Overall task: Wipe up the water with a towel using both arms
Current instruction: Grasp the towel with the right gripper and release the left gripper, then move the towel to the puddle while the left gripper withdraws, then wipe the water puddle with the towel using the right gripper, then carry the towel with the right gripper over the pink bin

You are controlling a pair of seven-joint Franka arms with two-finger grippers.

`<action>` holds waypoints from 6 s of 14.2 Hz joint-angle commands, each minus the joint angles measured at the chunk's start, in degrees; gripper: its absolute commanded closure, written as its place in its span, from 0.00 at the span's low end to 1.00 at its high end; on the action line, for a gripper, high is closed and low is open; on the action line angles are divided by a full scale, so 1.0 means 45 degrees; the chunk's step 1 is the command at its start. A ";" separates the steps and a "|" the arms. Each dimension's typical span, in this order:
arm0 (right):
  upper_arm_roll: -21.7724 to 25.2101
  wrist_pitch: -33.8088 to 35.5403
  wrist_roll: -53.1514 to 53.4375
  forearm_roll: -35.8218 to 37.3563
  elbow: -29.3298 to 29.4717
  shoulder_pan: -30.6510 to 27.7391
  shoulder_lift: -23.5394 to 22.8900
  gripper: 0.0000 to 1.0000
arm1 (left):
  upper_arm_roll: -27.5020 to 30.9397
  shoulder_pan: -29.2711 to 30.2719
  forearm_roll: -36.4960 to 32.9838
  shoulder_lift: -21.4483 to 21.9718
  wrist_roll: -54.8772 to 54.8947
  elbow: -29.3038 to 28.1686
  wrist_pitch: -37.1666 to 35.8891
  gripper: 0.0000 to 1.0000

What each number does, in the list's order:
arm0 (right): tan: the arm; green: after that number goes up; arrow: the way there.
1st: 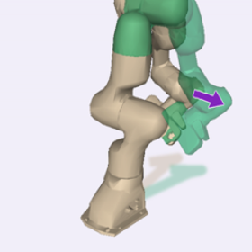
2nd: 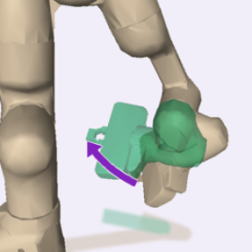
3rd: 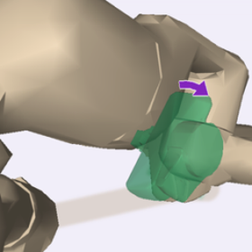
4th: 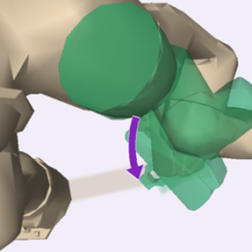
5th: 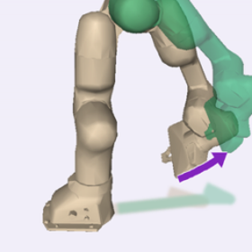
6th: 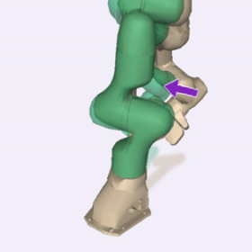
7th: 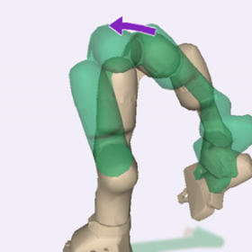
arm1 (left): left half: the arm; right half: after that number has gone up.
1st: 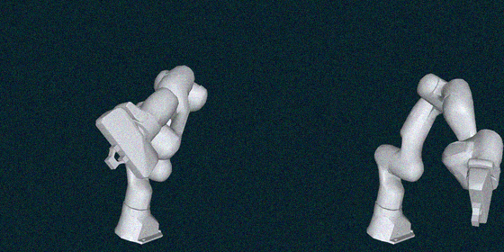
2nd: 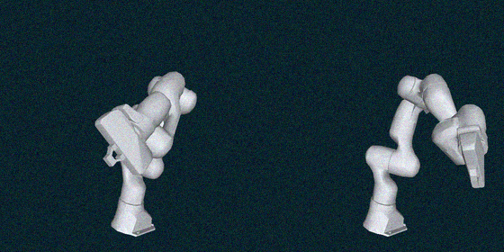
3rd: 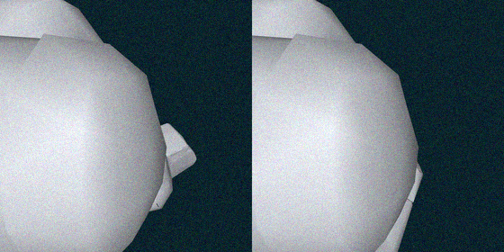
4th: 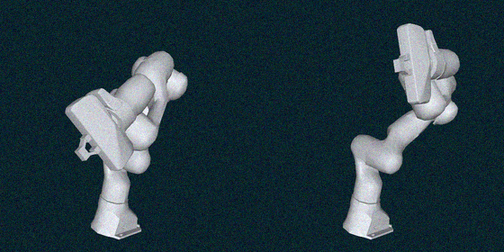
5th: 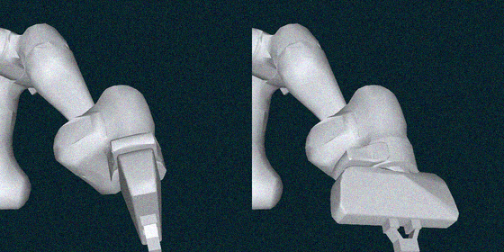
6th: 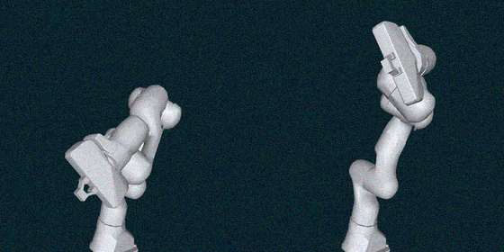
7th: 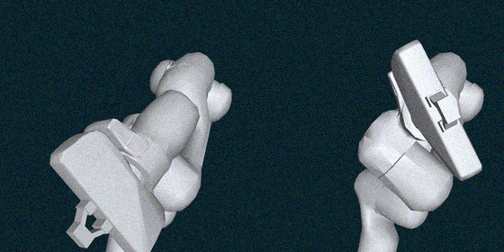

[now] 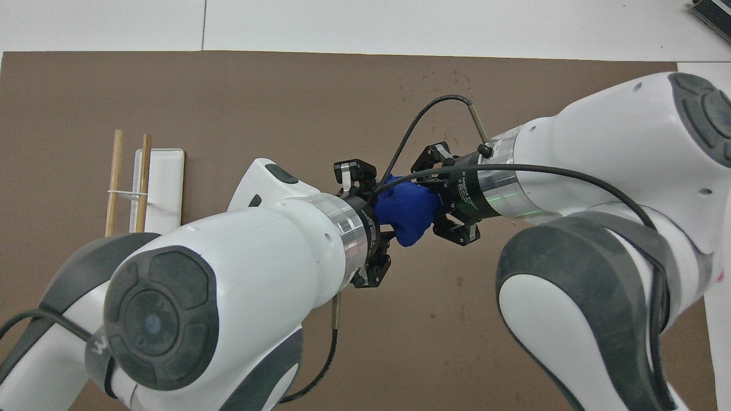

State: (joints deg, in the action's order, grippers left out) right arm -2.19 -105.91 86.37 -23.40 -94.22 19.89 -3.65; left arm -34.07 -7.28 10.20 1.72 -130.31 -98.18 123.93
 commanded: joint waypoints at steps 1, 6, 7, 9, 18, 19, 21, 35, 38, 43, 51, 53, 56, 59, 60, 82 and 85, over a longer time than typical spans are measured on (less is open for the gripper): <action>-0.0041 -0.0018 0.0084 -0.0113 0.0058 -0.0260 0.0049 1.00 | 0.0149 -0.0139 -0.0177 0.0106 0.0499 0.0098 -0.0449 0.00; -0.0021 -0.0446 -0.0810 0.0024 -0.0097 -0.1195 -0.0048 1.00 | 0.0597 0.0776 -0.0158 0.0749 0.5509 0.0137 -0.3940 0.00; -0.0021 -0.0835 -0.1395 0.0082 -0.0233 -0.1468 -0.0068 1.00 | 0.0676 0.1301 -0.0158 0.0848 0.6603 0.0137 -0.4682 0.00; -0.0021 -0.0975 -0.2159 0.0567 0.0017 -0.1724 -0.0787 1.00 | 0.1026 0.2356 -0.0158 0.1120 0.8868 0.0137 -0.5817 0.00; -0.0041 -0.4274 -0.5187 0.2562 0.3976 -0.2544 -0.6701 1.00 | 0.4796 0.4370 -0.0642 0.1745 2.1422 -0.0154 -0.7598 0.00; -0.0041 -0.4566 -0.5267 0.2582 0.4835 -0.2545 -0.7618 1.00 | 0.4797 0.4701 -0.1207 0.1824 2.3140 -0.0349 -0.7580 0.00; -0.0060 -0.5638 -0.5365 0.2582 0.5875 -0.2545 -0.8853 1.00 | 0.4817 0.5346 -0.1349 0.2000 2.5899 -0.0720 -0.7386 0.00; 0.0057 -0.8164 -0.6342 0.5894 0.2990 -0.1764 -0.9172 1.00 | 1.0211 -0.0631 -0.2716 -0.0207 2.7982 0.1173 -0.6797 0.00; 0.0057 -0.7345 -0.6031 0.6391 0.2793 -0.1744 -0.8937 1.00 | 1.0950 -0.1409 -0.2658 0.0047 2.7962 0.0920 -0.7169 0.00; -0.0021 -0.6933 -0.6029 0.6391 -0.0072 -0.1725 -0.7065 1.00 | 1.0678 -0.1136 -0.2599 0.0145 2.7962 0.0859 -0.7248 0.00; -0.0099 -0.6952 -0.5912 0.6255 -0.4001 -0.1100 -0.4504 1.00 | 0.8840 0.0740 -0.2600 0.0145 2.8021 0.0821 -0.7365 0.00; -0.0119 -0.6991 -0.5912 0.6215 -0.4490 -0.1061 -0.4210 1.00 | 0.8840 0.0740 -0.2600 0.0145 2.8040 0.0801 -0.7346 0.00; -0.0119 -0.6991 -0.5932 0.6215 -0.4784 -0.0846 -0.4034 1.00 | 0.8802 0.0817 -0.2599 0.0184 2.7981 0.0723 -0.7306 0.00; -0.0119 -0.7049 -0.6087 0.6215 -0.4805 -0.0846 -0.3994 1.00 | 0.8704 0.0857 -0.2599 0.0184 2.7962 0.0723 -0.7346 0.00; -0.0119 -0.7050 -0.6223 0.6215 -0.4805 -0.0904 -0.3994 1.00 | 0.8704 0.0857 -0.2599 0.0184 2.7962 0.0723 -0.7346 0.00; -0.0099 -0.2129 -1.0811 0.6118 -0.1582 -0.3810 -0.1399 1.00 | 0.7629 0.1736 -0.2405 0.0263 2.7942 0.0684 -0.7248 0.00; -0.0041 -0.1468 -1.3170 0.5981 -0.1059 -0.5138 -0.1240 1.00 | 0.7649 0.1736 -0.2384 0.0321 2.7942 0.0665 -0.7326 0.00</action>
State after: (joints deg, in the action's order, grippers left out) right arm -2.02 -114.76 33.18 3.68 -101.21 0.51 -8.85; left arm 1.02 -0.38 -0.61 1.68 -4.44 -93.94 91.22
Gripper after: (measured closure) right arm 1.000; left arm 0.000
